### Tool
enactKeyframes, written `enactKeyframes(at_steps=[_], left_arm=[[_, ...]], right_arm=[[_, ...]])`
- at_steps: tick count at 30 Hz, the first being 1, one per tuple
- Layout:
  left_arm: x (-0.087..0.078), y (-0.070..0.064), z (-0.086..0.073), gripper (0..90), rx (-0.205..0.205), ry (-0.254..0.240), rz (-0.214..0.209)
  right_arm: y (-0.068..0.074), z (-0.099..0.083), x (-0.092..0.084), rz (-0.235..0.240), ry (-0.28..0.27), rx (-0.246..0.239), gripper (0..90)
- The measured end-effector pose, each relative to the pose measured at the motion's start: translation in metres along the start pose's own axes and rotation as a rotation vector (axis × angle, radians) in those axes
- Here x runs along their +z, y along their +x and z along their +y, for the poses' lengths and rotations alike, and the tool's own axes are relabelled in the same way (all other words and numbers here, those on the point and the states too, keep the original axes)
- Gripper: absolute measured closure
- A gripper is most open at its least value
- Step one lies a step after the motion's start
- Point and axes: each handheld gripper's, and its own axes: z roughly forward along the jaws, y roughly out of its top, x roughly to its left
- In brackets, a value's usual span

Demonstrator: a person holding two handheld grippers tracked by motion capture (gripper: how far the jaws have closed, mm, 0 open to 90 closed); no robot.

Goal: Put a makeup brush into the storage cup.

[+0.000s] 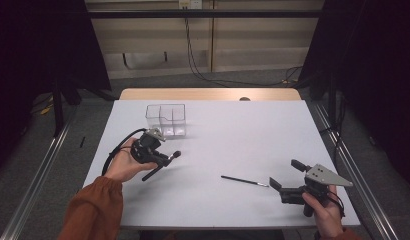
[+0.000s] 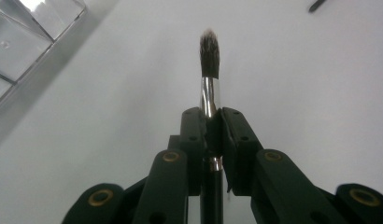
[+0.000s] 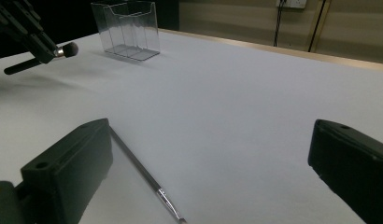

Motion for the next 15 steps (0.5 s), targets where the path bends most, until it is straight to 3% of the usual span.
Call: enactKeyframes(at_steps=[15], left_arm=[[-0.012, -0.002, -0.016, 79.8, -0.086, -0.229, 0.038]], right_arm=[[0.000, 0.000, 0.000, -0.001, -0.003, 0.000, 0.0]])
